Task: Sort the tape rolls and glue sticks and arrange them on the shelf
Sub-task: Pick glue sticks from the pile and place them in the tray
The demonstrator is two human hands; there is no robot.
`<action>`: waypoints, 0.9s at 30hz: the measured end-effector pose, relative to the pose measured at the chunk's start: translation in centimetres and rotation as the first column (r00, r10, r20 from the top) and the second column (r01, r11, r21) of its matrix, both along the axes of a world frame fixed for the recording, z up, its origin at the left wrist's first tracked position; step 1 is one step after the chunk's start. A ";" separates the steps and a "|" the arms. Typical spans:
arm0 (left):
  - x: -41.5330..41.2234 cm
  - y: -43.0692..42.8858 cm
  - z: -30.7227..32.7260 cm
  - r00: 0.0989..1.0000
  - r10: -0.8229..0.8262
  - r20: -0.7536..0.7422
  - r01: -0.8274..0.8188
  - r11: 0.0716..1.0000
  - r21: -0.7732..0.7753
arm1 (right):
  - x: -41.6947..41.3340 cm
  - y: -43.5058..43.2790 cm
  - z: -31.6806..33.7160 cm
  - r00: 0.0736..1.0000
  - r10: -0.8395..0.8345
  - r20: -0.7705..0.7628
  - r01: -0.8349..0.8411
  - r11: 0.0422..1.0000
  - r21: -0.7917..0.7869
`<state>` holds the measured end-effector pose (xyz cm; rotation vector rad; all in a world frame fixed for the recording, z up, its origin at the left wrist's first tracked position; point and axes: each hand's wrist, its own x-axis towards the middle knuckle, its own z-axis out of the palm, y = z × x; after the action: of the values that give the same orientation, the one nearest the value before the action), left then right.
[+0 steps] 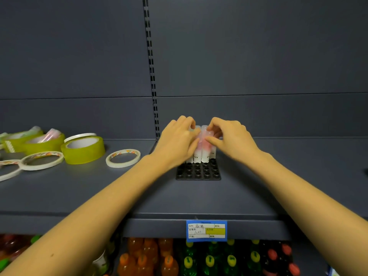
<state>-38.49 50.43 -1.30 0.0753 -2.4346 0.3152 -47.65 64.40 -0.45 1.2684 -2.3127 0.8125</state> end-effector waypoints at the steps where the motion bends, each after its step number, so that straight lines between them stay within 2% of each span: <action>1: 0.1 -0.1 0.0 1.000 -0.001 0.008 0.001 1.000 0.009 | -0.1 -0.1 0.1 0.999 -0.015 -0.034 0.015 1.000 0.011; 4: 0.4 -0.4 0.2 0.998 -0.019 0.059 0.016 0.999 0.048 | -0.1 -0.4 0.8 0.994 -0.054 -0.099 0.058 0.997 0.043; 7: 1.1 -0.6 0.1 0.997 -0.027 0.076 0.024 0.999 0.040 | 0.0 -0.5 1.7 0.993 -0.083 -0.085 0.089 0.993 0.074; 10: 2.4 -1.1 -0.1 1.000 -0.009 -0.011 0.010 0.995 0.095 | 0.2 -0.6 2.7 0.989 -0.084 -0.119 0.102 0.982 0.158; 12: 3.5 -1.8 0.1 0.997 0.029 -0.074 -0.018 0.988 0.153 | 0.6 -0.8 3.4 0.975 -0.087 -0.204 0.129 0.970 0.205; 14: 4.9 -3.0 0.2 0.992 0.087 -0.091 -0.069 0.980 0.185 | 1.4 -1.4 3.5 0.945 -0.075 -0.319 0.131 0.979 0.159; 16: 6.5 -4.5 0.2 0.985 0.150 -0.087 -0.129 0.970 0.208 | 2.7 -2.4 3.6 0.937 -0.031 -0.349 0.058 0.996 0.068; 18: 8.3 -5.8 0.1 0.975 0.199 -0.097 -0.171 0.956 0.238 | 4.1 -4.0 3.5 0.945 0.050 -0.323 -0.038 0.998 0.044; 21: 11.1 -7.7 -0.1 0.952 0.274 -0.139 -0.223 0.927 0.301 | 6.0 -7.0 3.3 0.962 0.144 -0.231 -0.120 0.986 0.114; 27: 16.5 -13.5 -0.6 0.872 0.460 -0.170 -0.375 0.848 0.374 | 8.5 -13.5 1.7 0.989 0.137 -0.058 -0.109 0.931 0.348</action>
<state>-21.96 36.89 -1.89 0.7646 -2.1687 0.0737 -39.18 50.95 1.26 1.5736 -2.3987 0.3895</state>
